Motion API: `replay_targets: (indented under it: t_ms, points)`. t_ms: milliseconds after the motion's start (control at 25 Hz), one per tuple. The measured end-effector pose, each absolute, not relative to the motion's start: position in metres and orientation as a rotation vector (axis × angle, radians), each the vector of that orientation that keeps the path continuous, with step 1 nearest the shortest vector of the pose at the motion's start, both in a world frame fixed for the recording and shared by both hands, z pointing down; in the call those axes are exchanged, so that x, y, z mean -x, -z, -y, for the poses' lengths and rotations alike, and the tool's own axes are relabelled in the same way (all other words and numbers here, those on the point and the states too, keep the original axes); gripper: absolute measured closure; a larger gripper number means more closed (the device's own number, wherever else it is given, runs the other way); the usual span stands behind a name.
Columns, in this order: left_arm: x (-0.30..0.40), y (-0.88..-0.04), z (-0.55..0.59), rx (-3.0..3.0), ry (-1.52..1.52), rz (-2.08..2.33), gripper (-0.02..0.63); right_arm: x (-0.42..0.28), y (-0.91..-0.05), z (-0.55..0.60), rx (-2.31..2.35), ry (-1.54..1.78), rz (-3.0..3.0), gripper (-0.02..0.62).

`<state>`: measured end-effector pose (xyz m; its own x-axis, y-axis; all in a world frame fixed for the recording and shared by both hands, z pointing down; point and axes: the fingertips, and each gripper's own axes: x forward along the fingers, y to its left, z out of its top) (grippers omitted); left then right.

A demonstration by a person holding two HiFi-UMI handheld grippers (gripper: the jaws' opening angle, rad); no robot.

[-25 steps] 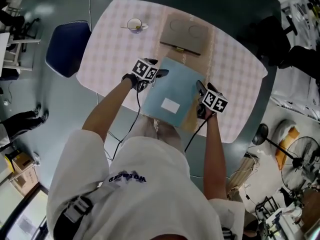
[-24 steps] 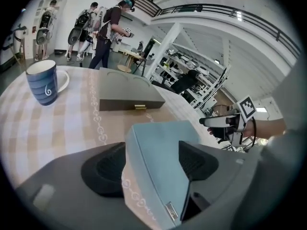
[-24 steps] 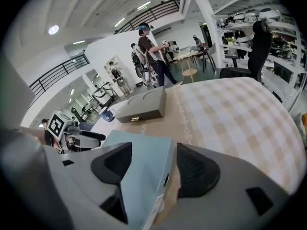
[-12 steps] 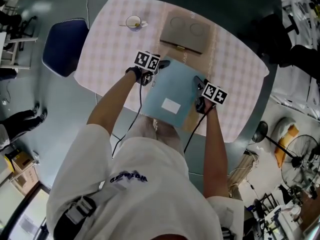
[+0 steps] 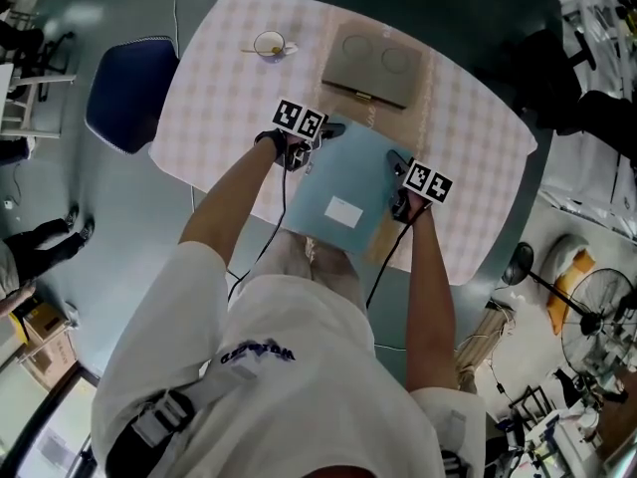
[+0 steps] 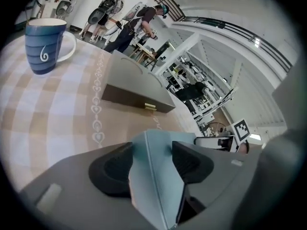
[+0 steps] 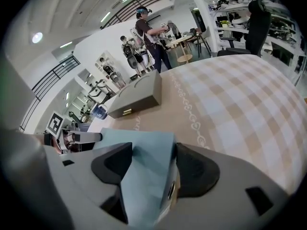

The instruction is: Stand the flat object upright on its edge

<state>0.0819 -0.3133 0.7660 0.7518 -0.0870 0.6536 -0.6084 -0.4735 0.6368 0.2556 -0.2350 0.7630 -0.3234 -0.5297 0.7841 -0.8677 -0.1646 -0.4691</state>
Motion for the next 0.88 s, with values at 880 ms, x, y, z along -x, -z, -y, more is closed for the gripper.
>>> replay_targets:
  t_ms: [880]
  points:
    - [-0.075, -0.735, 0.309, -2.082, -0.727, 0.546, 0.36, -0.247, -0.736, 0.235, -1.609, -1.418, 1.845, 0.313]
